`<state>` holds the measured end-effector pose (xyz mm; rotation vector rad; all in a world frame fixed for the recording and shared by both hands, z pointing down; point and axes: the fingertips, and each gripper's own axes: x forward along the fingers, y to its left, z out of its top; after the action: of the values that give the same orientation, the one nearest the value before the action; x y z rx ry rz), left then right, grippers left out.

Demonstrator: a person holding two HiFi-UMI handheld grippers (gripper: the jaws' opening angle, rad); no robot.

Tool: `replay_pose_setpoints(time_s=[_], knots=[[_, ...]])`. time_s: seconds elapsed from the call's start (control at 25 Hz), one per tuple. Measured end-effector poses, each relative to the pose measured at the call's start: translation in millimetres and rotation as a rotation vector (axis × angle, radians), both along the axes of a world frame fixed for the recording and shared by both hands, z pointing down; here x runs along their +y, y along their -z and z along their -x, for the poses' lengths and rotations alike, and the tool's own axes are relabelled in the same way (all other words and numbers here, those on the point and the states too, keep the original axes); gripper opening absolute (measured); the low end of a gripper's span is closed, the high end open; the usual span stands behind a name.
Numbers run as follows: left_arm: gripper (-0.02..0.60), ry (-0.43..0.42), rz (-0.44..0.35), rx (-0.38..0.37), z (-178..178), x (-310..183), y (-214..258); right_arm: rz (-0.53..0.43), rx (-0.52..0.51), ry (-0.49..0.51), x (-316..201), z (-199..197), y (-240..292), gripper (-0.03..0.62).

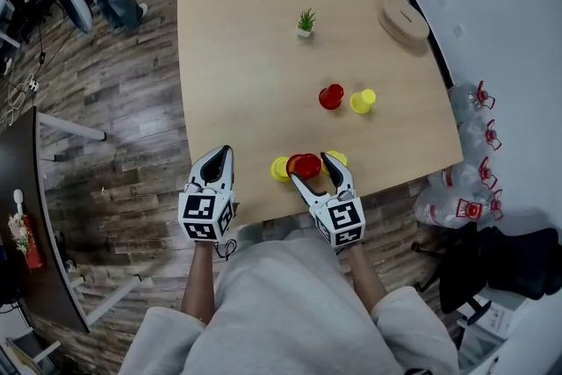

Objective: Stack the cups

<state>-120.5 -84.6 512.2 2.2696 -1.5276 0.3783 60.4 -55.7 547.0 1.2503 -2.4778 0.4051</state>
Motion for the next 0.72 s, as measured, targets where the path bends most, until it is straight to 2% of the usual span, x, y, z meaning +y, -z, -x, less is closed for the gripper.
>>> replay_pose_setpoints(time_s=[0.2, 0.44, 0.72], knots=[[0.011, -0.015, 0.000, -0.002, -1, -3, 0, -0.066, -0.039, -0.093, -17, -31, 30, 0.328], [0.011, -0.026, 0.001, -0.007, -12, -9, 2, -0.107, -0.019, -0.172, -58, -76, 42, 0.327], [0.011, -0.026, 0.002, -0.012, -18, -15, 1, -0.083, 0.032, -0.174, -107, -98, 21, 0.327]])
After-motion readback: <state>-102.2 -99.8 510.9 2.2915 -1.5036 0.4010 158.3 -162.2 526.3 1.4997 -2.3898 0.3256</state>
